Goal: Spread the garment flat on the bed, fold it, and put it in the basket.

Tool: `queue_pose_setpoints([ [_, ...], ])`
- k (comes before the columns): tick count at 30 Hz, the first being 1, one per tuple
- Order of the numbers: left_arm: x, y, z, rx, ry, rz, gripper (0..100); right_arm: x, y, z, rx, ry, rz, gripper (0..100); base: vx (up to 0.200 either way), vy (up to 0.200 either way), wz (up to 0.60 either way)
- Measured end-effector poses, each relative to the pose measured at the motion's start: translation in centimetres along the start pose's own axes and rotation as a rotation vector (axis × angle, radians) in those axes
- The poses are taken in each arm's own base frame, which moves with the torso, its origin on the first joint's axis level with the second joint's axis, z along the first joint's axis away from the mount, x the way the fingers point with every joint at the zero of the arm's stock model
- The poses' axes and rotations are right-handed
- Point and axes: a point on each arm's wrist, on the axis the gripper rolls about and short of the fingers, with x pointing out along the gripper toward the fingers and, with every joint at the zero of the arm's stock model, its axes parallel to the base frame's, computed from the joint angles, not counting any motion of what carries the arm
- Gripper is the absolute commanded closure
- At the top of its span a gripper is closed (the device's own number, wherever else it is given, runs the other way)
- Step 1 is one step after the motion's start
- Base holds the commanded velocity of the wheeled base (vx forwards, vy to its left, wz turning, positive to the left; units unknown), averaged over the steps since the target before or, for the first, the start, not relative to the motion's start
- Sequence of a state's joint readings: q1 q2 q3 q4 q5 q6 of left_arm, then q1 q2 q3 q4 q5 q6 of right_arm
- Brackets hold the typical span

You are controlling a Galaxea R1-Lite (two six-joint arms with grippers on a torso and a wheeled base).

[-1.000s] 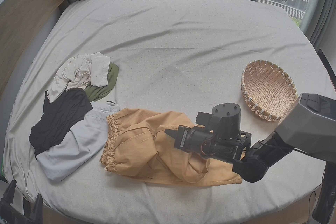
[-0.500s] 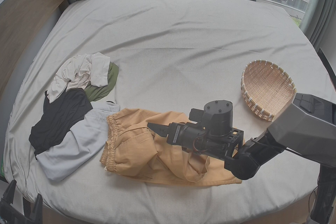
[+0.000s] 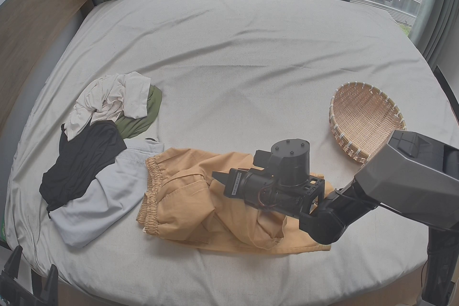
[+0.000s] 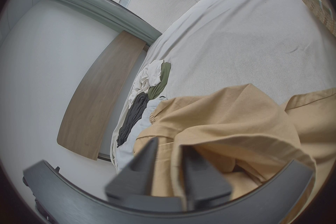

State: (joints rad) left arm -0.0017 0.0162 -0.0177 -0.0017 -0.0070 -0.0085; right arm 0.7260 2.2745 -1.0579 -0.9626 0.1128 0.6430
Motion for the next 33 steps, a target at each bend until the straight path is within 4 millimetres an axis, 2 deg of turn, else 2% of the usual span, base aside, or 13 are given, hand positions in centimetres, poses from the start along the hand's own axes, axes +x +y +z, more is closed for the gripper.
queue_pose_setpoints([
  [7, 0.0, 0.0, 0.0, 0.009, 0.001, -0.006, 0, -0.9, 0.3, 0.5, 0.004, -0.016, -0.014, 100, 0.0, 0.0, 0.0],
  [19, 0.0, -0.1, 0.5, 0.02, -0.042, -0.03, 0, -7.3, 0.8, 2.0, 0.016, -0.039, -0.044, 100, 0.0, 0.0, 0.0],
  [26, -0.1, 0.0, 5.6, -0.039, -0.153, -0.115, 0, -10.1, 0.7, 2.7, 0.021, -0.064, -0.057, 100, 0.0, 0.0, 0.0],
  [33, 2.1, -0.2, 8.3, -0.292, -0.015, -0.315, 0, -12.8, 0.1, 3.1, 0.031, -0.086, -0.085, 100, 0.0, 0.0, 0.0],
])
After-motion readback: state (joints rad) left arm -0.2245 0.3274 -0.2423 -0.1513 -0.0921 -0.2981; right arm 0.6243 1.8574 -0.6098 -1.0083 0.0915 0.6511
